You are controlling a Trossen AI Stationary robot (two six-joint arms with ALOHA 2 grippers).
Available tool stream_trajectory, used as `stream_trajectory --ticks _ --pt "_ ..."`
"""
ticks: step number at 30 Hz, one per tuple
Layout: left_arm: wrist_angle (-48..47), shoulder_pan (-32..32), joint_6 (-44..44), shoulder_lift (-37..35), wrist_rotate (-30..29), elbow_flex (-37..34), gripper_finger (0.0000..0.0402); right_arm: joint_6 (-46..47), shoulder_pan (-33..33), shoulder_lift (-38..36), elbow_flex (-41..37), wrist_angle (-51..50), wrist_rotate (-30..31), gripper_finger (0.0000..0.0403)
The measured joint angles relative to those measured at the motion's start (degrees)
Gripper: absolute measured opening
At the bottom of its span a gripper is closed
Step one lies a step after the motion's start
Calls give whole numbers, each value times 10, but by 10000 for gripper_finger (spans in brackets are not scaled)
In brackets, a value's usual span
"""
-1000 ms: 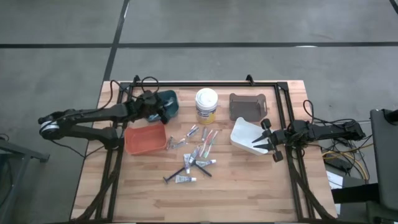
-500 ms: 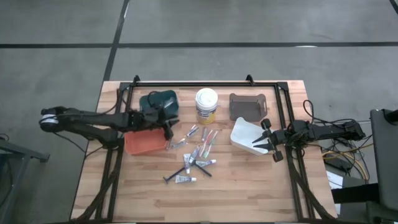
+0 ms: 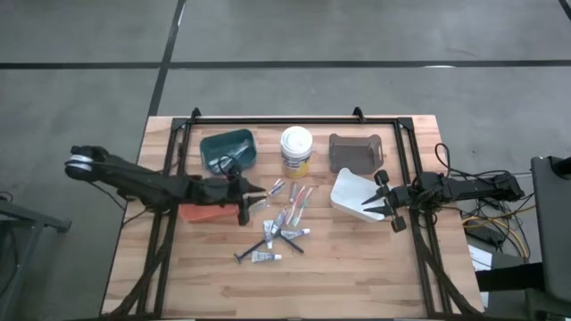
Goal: Pick & Place Travel size toiletries
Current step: Put the nail cutter into the orange bin
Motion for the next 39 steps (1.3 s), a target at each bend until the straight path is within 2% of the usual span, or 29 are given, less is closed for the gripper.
stream_trajectory --ticks 13,23,31,36,39 --pt "47 -2 -1 117 0 0 106 0 0 0 0 0 0 71" --pt "21 -2 -25 152 21 27 108 0 0 0 0 0 0 84" --pt "-83 -1 -24 152 -3 59 108 0 0 0 0 0 0 77" --pt "-94 -1 -40 152 -65 65 108 0 0 0 0 0 0 69" --pt "-115 2 -59 152 -83 67 108 0 0 0 0 0 0 68"
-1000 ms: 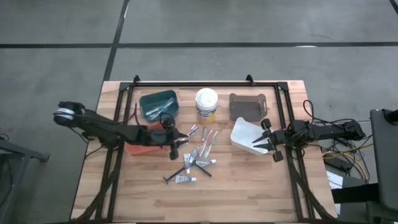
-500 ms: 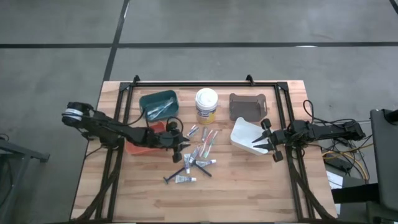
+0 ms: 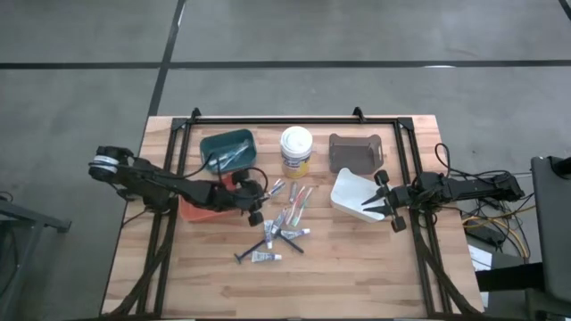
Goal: Pick & Place Travel size toiletries
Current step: Put the nail cutter into the orange bin
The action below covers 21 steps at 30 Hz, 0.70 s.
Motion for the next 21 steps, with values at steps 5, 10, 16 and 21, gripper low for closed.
stream_trajectory --ticks 5,10,16,21 --pt "-39 2 -68 0 0 4 108 0 0 0 0 0 0 75" --pt "-40 4 -99 0 6 7 108 0 0 0 0 0 0 82" --pt "-101 5 -109 0 34 39 108 0 0 0 0 0 0 83" --pt "-172 5 -110 0 50 69 108 0 0 0 0 0 0 75"
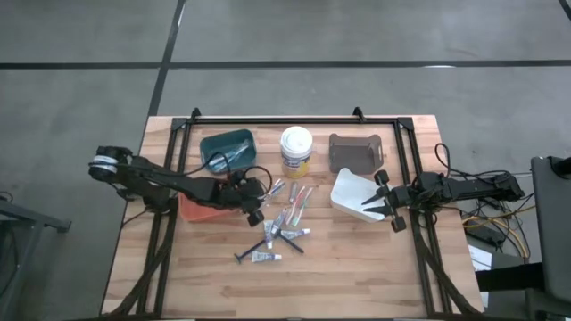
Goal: Pick & Place Travel size toiletries
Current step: Put the nail cutter into the orange bin
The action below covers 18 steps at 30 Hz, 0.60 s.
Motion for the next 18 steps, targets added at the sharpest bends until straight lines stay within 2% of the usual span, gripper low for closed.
stream_trajectory --ticks 4,8,18 --pt "-2 0 -1 13 39 8 108 0 0 0 0 0 0 69" --pt "-18 2 19 60 74 33 108 0 0 0 0 0 0 69" --pt "-209 6 119 185 79 179 108 0 0 0 0 0 0 82"
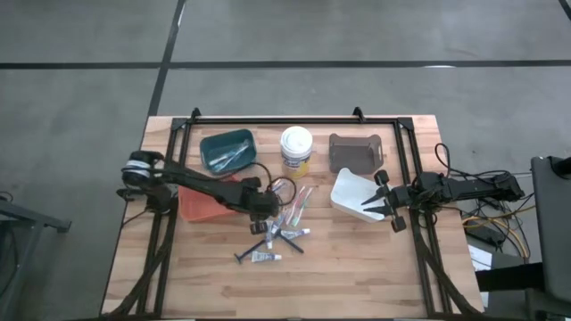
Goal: Pick & Place Travel size toiletries
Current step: Put the nail cutter into the orange bin
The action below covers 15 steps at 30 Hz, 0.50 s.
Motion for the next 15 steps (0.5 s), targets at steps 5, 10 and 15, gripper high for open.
stream_trajectory --ticks 5,10,15 --pt "-43 6 21 27 0 41 108 0 0 0 0 0 0 85" --pt "-47 10 30 25 -14 45 108 0 0 0 0 0 0 77" --pt "-39 9 30 21 -51 44 108 0 0 0 0 0 0 69"
